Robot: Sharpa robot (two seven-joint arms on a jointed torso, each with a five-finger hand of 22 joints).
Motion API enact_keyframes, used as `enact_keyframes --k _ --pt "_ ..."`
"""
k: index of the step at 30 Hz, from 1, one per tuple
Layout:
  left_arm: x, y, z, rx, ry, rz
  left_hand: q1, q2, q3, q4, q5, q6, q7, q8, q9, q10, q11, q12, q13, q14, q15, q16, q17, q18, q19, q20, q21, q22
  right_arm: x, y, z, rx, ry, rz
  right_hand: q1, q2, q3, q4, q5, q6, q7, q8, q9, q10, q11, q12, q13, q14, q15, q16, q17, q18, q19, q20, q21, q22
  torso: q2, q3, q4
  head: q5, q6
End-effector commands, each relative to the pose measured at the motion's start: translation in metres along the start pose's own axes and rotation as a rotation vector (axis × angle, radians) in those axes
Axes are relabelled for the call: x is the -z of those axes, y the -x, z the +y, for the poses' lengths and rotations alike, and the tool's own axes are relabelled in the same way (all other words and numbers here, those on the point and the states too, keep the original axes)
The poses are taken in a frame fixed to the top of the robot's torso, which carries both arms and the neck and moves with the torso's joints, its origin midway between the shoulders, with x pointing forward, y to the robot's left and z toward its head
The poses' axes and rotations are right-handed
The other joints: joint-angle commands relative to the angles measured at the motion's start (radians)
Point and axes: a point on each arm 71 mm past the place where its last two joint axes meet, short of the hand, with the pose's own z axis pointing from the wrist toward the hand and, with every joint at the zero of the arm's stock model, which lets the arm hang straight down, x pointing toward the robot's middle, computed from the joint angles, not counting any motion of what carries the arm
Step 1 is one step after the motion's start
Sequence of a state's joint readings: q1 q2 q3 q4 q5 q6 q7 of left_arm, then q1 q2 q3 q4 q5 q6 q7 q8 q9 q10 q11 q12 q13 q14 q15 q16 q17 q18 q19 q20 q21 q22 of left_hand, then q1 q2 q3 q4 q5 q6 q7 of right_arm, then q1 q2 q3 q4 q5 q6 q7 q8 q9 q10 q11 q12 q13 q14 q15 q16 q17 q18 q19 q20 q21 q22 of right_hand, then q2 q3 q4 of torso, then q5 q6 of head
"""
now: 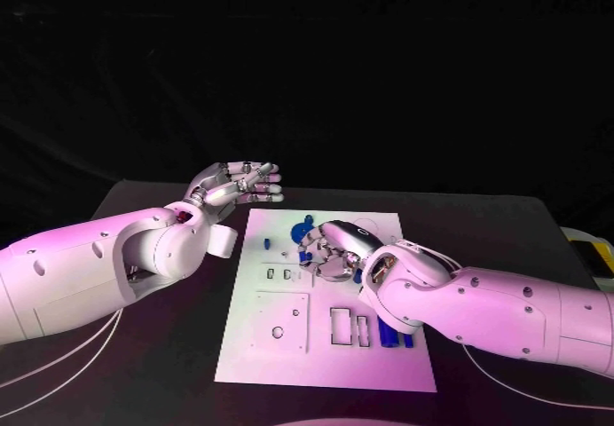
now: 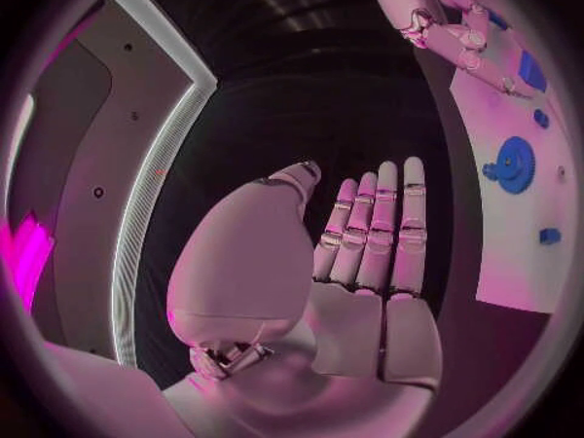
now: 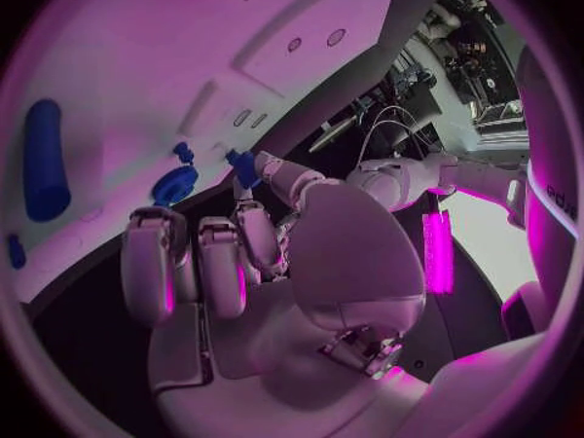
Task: Assemble the parts on the task board
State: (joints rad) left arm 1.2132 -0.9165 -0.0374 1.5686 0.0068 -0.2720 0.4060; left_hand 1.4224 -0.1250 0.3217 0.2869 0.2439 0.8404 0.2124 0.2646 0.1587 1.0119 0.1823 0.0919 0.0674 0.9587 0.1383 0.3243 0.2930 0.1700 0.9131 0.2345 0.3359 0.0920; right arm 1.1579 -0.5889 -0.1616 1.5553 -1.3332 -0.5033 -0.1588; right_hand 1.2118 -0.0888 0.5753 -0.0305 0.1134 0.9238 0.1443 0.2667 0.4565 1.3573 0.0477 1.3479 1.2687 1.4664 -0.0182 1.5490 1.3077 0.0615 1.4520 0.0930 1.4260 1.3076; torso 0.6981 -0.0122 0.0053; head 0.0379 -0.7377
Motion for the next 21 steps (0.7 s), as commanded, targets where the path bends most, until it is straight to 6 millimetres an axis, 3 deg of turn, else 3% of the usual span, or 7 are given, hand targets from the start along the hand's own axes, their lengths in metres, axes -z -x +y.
enact_keyframes --k 1,9,21 --pt "0.000 -0.001 -0.001 0.010 -0.012 -0.006 -0.003 -0.005 0.006 -0.001 -0.004 0.005 0.026 -0.004 -0.001 0.010 0.001 -0.006 0.001 -0.010 0.000 -0.008 0.002 0.012 -0.006 0.007 -0.007 -0.002 -0.002 -0.007 0.001 0.069 -0.010 0.017 -0.013 0.001 -0.003 0.000 -0.003 0.022 -0.019 0.040 0.039 0.004 -0.003 0.000 0.000 0.090 -0.004 -0.003 0.197 -0.014 0.000 -0.005 0.001 0.110 0.001 -0.0001 0.0018 0.003 -0.003" --pt "0.000 -0.002 -0.001 0.012 -0.012 -0.002 -0.002 -0.006 0.007 -0.001 -0.004 0.006 0.026 -0.004 -0.001 0.010 0.002 -0.007 0.001 -0.014 0.001 -0.010 0.002 0.011 -0.009 0.008 -0.008 -0.003 -0.006 -0.017 0.007 0.097 0.005 0.033 -0.020 -0.005 -0.006 0.001 -0.004 0.021 -0.020 0.042 0.041 0.005 -0.004 0.000 0.000 0.090 -0.005 -0.003 0.197 -0.014 -0.001 -0.006 0.001 0.110 0.001 0.0004 -0.0019 0.010 -0.008" --pt "0.000 -0.004 -0.002 0.016 -0.011 0.006 -0.003 -0.006 0.007 0.000 -0.004 0.006 0.026 -0.004 -0.001 0.011 0.002 -0.007 0.001 -0.015 0.001 -0.011 0.002 0.011 -0.010 0.008 -0.009 -0.003 -0.012 -0.026 0.007 0.127 0.005 0.074 -0.027 -0.014 -0.010 0.002 -0.011 0.019 -0.020 0.044 0.042 0.004 -0.004 -0.001 0.000 0.089 -0.006 -0.004 0.196 -0.014 -0.001 -0.007 0.000 0.110 0.000 0.0006 0.0002 0.009 -0.013"
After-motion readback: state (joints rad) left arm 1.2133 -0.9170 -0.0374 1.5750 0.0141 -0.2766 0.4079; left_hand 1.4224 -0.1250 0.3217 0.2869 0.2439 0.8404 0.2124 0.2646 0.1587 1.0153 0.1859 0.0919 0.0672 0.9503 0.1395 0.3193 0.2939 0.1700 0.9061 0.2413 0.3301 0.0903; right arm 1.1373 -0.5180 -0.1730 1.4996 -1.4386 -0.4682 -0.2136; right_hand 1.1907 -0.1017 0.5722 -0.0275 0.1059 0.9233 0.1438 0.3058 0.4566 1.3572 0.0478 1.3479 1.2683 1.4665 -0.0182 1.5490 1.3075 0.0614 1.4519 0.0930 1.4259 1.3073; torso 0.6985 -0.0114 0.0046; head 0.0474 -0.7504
